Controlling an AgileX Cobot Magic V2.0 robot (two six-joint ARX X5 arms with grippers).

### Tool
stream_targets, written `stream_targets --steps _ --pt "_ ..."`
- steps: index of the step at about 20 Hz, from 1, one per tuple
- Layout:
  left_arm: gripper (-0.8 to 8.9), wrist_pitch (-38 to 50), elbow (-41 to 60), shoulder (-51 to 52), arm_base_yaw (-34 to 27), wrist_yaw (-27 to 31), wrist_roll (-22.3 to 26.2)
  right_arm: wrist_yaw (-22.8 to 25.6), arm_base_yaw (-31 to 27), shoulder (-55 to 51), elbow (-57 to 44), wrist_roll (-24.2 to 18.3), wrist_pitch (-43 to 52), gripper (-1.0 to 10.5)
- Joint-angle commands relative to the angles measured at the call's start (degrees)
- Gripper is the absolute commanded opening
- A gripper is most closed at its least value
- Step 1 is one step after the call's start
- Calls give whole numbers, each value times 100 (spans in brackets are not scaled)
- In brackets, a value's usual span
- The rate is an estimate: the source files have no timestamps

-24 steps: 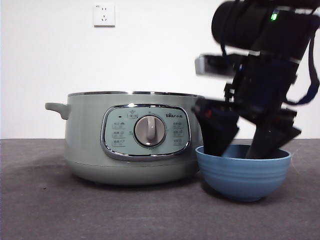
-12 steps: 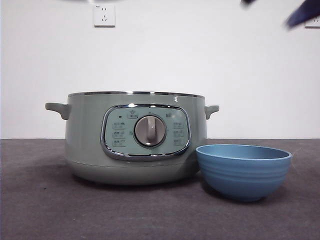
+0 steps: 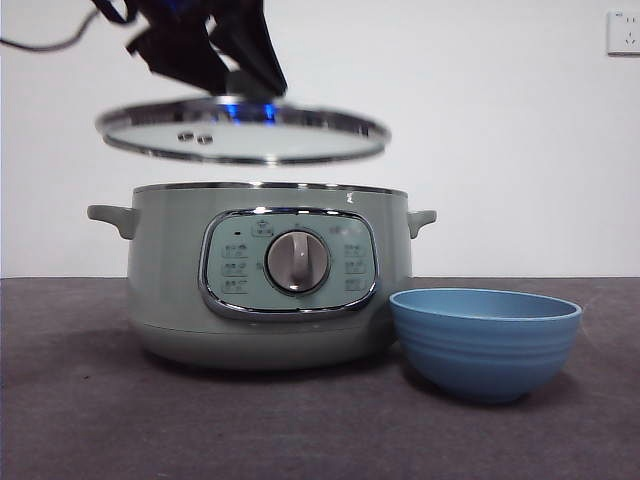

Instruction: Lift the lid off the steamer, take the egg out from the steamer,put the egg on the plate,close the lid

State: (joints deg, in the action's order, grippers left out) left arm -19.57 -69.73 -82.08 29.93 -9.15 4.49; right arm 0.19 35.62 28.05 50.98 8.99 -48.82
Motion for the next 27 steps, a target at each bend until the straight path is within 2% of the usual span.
stream_targets --steps 1,5,14,23,25,27 --pt "-8 553 -68 -155 35 2 2 -13 7 -9 -13 63 -13 471" --pt "-8 863 -68 -348 35 4 2 -17 7 -11 -13 63 -74 471" --pt "-8 940 -68 -730 90 13 -42 -24 7 -11 -13 46 -76 471" --pt "-5 505 -68 -732 87 151 -42 -24 7 -11 -13 37 -79 471" --pt "19 470 -68 -732 87 153 -155 -26 7 -11 -13 37 -76 471" --pt "251 490 -68 -732 87 151 -317 -26 7 -11 -13 37 -76 471"
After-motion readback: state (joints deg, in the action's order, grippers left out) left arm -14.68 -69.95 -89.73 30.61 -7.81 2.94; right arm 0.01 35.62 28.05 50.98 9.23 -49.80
